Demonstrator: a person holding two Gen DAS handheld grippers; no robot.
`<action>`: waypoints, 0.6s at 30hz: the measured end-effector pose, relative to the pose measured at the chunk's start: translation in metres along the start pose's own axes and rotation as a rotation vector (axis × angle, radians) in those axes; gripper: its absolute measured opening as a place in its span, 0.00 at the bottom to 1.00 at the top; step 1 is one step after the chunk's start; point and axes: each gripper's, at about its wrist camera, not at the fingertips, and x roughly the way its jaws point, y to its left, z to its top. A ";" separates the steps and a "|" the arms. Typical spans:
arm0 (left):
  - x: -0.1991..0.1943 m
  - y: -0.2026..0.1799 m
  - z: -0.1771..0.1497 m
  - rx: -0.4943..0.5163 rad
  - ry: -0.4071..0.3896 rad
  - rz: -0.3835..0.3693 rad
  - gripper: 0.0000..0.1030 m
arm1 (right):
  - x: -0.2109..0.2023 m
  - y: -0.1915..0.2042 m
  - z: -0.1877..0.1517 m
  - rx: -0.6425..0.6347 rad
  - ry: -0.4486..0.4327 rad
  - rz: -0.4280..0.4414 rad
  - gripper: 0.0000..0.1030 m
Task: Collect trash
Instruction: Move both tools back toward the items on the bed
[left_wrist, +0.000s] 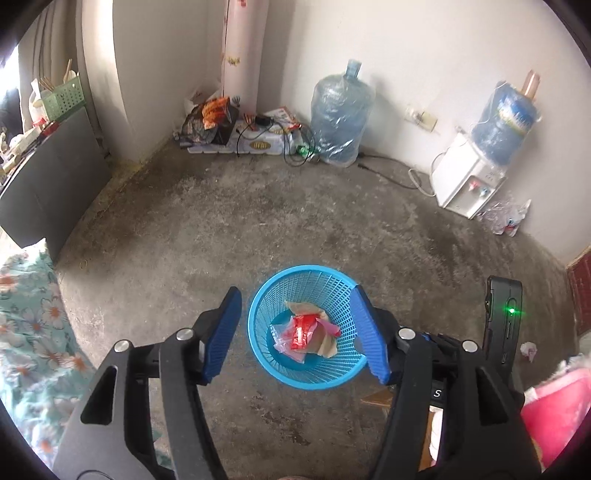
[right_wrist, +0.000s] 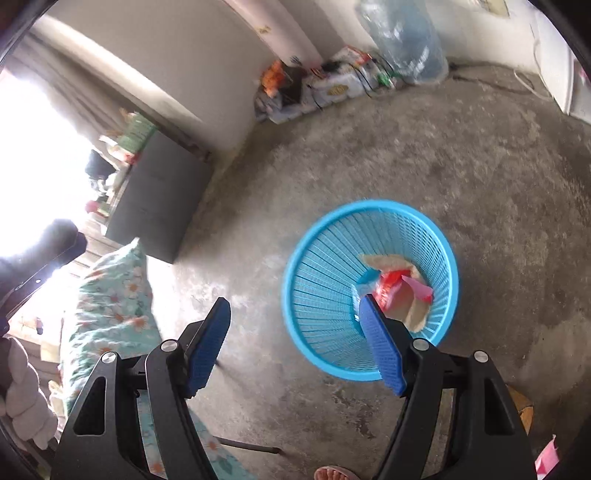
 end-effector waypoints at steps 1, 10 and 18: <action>-0.016 0.002 -0.001 -0.003 -0.009 -0.007 0.60 | -0.011 0.012 -0.002 -0.023 -0.016 0.015 0.68; -0.204 0.037 -0.056 -0.056 -0.143 -0.074 0.62 | -0.125 0.139 -0.044 -0.331 -0.191 0.085 0.86; -0.380 0.088 -0.155 -0.192 -0.402 0.035 0.71 | -0.182 0.221 -0.092 -0.529 -0.246 0.154 0.94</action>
